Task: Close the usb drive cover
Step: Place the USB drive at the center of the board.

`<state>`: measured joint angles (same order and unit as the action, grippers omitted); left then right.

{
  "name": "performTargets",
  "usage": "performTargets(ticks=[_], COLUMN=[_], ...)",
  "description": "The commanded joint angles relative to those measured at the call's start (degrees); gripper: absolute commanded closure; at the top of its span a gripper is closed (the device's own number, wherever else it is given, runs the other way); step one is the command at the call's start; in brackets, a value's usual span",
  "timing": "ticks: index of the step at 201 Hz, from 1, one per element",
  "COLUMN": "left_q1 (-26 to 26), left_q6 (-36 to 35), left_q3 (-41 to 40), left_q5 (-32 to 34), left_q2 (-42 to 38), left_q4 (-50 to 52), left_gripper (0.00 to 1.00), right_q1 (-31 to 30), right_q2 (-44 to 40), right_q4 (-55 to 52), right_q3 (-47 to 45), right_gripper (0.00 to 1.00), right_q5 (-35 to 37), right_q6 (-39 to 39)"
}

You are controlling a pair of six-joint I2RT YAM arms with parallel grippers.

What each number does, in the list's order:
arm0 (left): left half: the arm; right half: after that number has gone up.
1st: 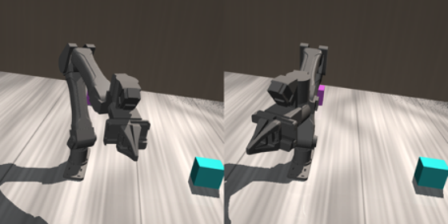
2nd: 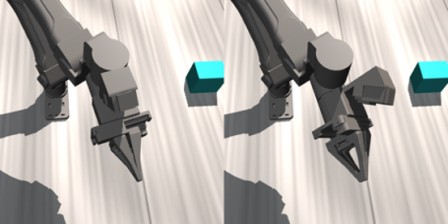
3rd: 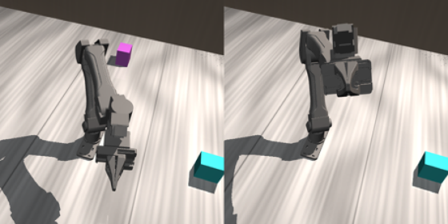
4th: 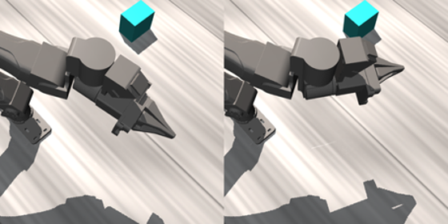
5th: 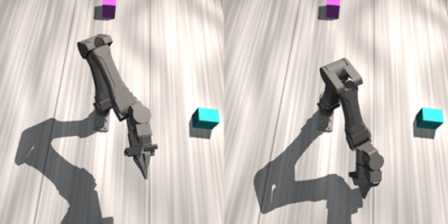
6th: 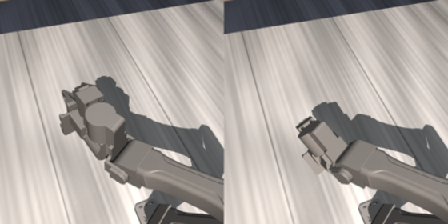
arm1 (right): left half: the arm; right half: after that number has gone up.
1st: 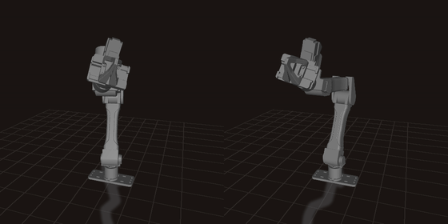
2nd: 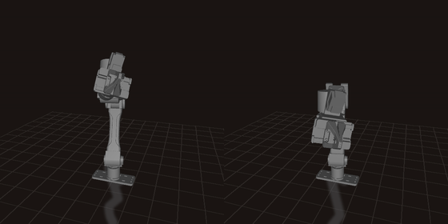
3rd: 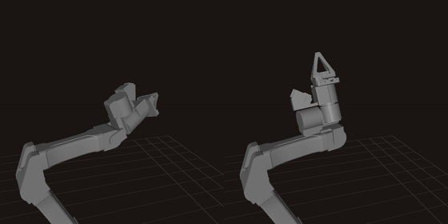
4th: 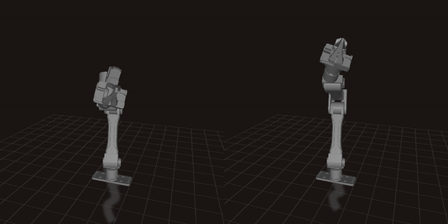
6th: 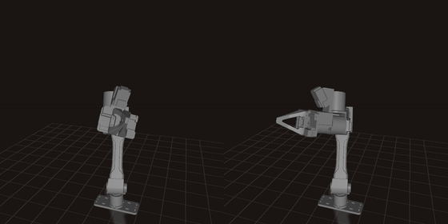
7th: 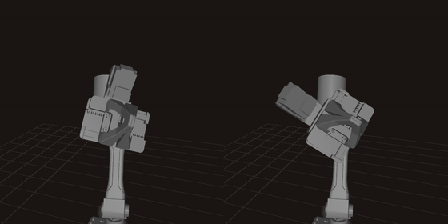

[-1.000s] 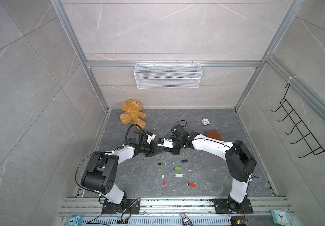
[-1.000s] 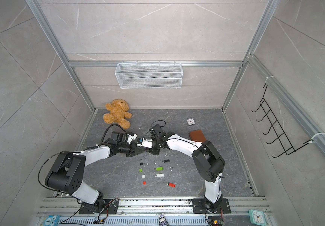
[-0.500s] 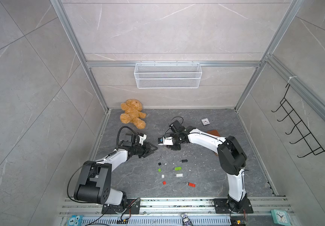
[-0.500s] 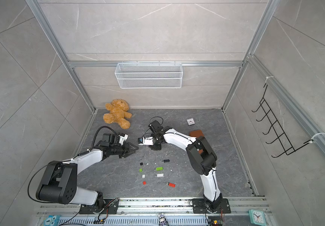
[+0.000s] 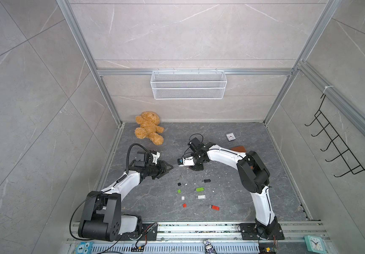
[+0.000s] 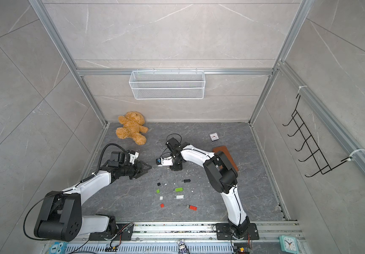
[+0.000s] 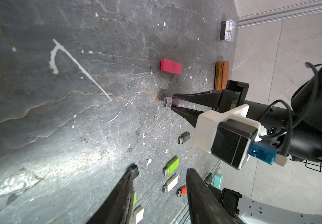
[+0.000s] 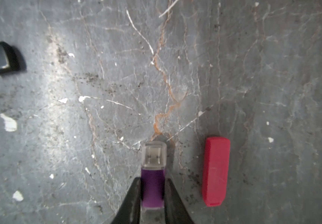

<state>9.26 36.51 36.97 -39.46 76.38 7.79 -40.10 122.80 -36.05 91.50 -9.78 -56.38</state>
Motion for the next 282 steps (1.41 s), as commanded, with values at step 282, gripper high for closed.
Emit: performTargets(ticks=[282], left_q1=[-2.58], left_q6=[-0.66], left_q3=[-1.47], left_q5=[14.83], left_q2=[-15.18], left_q4=[10.85], left_gripper=[0.53], right_q1=[-18.87], right_q2=[2.66], right_q4=[-17.66], right_q3=[11.12], right_gripper=[0.63], right_q5=[9.74], right_q6=[71.77])
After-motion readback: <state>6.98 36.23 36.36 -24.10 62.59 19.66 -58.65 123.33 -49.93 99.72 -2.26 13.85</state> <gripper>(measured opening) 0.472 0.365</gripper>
